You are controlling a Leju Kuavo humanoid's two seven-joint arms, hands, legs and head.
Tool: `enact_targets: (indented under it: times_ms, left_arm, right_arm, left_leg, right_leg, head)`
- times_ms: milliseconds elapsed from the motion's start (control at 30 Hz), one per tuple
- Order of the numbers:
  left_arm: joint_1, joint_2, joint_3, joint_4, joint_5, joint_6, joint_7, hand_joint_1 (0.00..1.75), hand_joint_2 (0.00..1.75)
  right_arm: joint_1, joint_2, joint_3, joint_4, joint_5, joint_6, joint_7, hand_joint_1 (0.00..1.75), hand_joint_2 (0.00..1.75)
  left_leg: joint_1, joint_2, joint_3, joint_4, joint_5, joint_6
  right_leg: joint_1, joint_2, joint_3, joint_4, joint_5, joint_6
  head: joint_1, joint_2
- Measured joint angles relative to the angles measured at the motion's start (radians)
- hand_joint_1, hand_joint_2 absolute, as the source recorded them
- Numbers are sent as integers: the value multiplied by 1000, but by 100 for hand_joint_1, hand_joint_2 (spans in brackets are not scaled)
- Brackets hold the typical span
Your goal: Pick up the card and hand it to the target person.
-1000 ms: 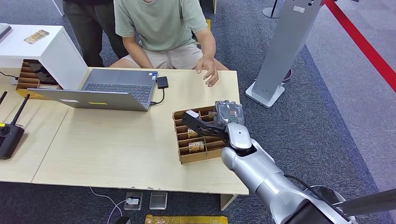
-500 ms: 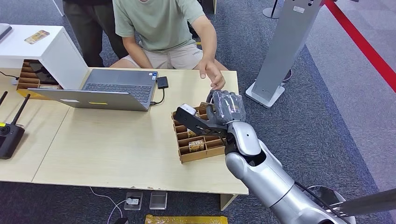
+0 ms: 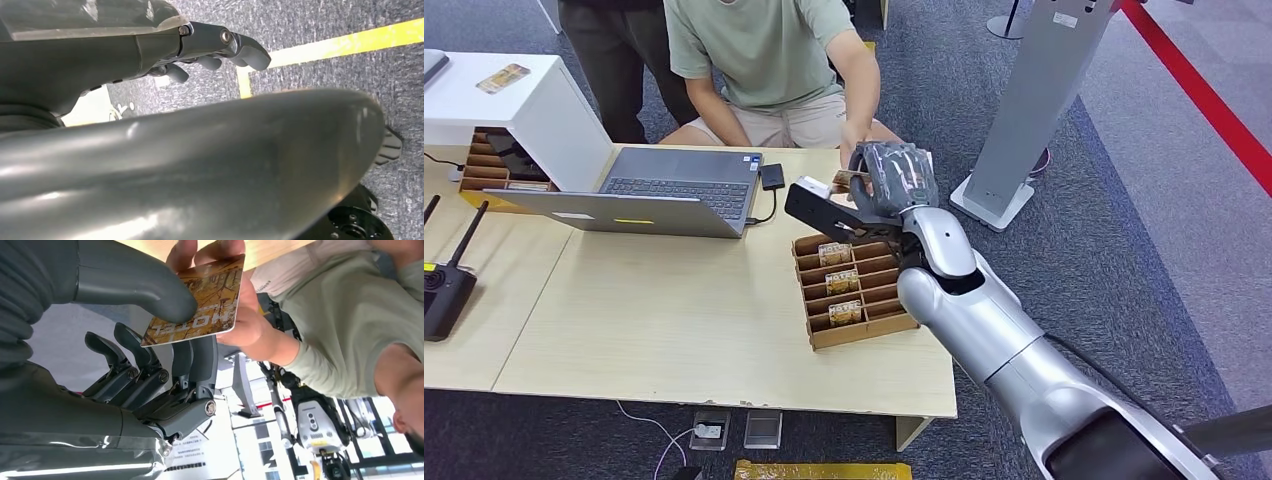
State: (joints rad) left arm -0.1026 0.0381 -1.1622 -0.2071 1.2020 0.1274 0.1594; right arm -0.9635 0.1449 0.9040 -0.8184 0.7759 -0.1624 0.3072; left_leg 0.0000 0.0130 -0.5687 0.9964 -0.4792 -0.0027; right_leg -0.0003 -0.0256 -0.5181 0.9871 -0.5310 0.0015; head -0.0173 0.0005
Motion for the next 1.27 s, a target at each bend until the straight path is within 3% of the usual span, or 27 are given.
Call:
enact_targets:
  times_ms: [233,367,667,1000,1133,1267]
  left_arm:
    - [-1,0,0,0,13,4,5,0,0]
    - [-1,0,0,0,20,11,15,0,0]
    - [-1,-2,0,0,23,21,9,0,0]
    - [-1,-2,0,0,40,38,-7,0,0]
    - [0,-3,0,0,53,47,-15,0,0]
    - [1,-5,0,0,60,51,-16,0,0]
  right_arm:
    - [-44,78,12,190,26,-7,-3,164,175]
    - [-53,112,18,260,29,-8,-10,0,175]
    - [-63,157,32,340,18,-30,-27,0,175]
    - [-83,161,43,369,-29,-124,-62,0,175]
    - [-78,127,43,331,-68,-184,-58,0,175]
    - [-22,41,37,185,-86,-198,7,0,175]
  left_leg:
    - [0,0,0,0,0,0]
    - [0,0,0,0,0,0]
    - [0,0,0,0,0,0]
    - [0,0,0,0,0,0]
    - [0,0,1,0,0,0]
    - [0,0,2,1,0,0]
  right_leg:
    - [0,0,0,0,0,0]
    - [0,0,0,0,0,0]
    - [0,0,0,0,0,0]
    - [0,0,0,0,0,0]
    - [0,0,-1,0,0,0]
    - [0,0,1,-1,0,0]
  head:
    - [0,0]
    - [0,0]
    - [0,0]
    - [0,0]
    - [0,0]
    - [0,0]
